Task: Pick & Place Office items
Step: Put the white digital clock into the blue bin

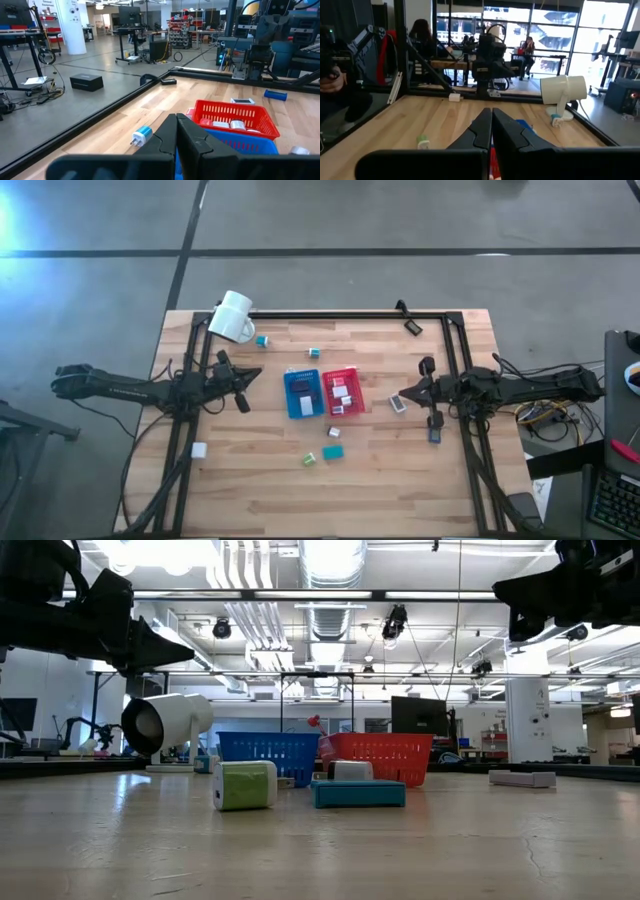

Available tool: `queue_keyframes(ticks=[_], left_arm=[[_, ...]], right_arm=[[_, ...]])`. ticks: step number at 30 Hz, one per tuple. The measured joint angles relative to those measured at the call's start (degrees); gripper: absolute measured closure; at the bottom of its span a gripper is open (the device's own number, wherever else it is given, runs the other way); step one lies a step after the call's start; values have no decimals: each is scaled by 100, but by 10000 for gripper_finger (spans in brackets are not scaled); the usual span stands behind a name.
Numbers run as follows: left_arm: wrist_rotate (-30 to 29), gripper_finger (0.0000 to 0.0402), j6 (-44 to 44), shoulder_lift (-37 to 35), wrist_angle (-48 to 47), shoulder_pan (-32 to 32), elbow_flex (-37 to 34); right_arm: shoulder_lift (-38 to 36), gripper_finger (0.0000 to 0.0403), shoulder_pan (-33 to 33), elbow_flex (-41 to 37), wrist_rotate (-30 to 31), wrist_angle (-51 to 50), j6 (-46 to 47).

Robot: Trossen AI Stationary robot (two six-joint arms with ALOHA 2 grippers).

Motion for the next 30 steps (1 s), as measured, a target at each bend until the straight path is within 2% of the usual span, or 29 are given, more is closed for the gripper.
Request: queue_keyframes(ticks=[7,11,13,16,18,23,27,30], left_arm=[[12,392,-96,0,2,0,0],[13,392,-103,0,29,0,0],[13,392,-103,0,46,0,0],[13,392,-105,0,44,0,0],[13,392,-138,0,44,0,0],[15,392,-297,0,42,0,0],[13,392,-350,0,41,0,0],[13,392,-350,0,39,0,0]], right_arm=[[42,394,0,46,12,-89,446],[218,394,4,712,58,-1397,593],[380,394,4,1120,384,-2284,781],[707,394,4,1643,1114,-3554,1236],[953,394,4,1945,1396,-4265,1468],[1677,394,12,2546,1428,-5314,2134],[2379,389,15,2726,1369,-5514,2228],[2958,368,11,2826,1102,-5580,2232]])
